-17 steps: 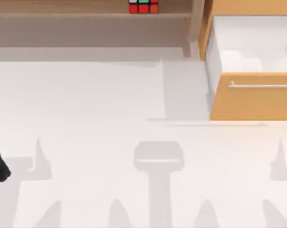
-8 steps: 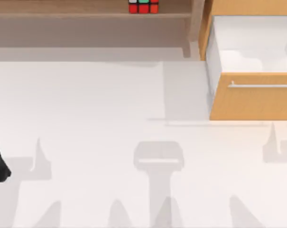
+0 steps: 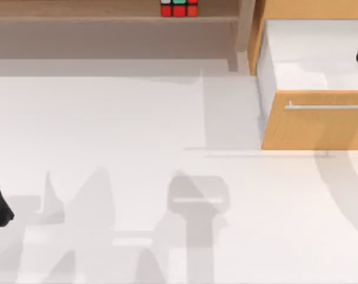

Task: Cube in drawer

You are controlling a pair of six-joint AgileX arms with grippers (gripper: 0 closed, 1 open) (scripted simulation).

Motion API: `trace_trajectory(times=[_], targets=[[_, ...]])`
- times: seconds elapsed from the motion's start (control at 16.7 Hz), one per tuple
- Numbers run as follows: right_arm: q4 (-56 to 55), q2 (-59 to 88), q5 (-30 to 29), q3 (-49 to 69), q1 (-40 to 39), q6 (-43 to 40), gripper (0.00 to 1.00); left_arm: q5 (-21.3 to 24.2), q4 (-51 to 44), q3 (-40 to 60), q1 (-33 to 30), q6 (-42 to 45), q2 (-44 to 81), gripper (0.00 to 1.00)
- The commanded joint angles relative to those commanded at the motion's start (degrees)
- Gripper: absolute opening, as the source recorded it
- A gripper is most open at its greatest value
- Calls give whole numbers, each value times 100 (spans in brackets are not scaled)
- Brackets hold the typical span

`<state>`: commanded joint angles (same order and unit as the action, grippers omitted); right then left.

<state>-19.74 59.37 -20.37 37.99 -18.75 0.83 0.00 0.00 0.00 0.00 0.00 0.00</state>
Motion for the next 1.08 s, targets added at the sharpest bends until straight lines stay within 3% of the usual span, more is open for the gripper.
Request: trace_trajectory(times=[0.6,1.08], targets=[[-1802,5187,-1726,3405,-1789,12,100,0,0,0,0,0,0,100],[-2550,7253,-2433,4811,-2405,14,100,0,0,0,0,0,0,100]])
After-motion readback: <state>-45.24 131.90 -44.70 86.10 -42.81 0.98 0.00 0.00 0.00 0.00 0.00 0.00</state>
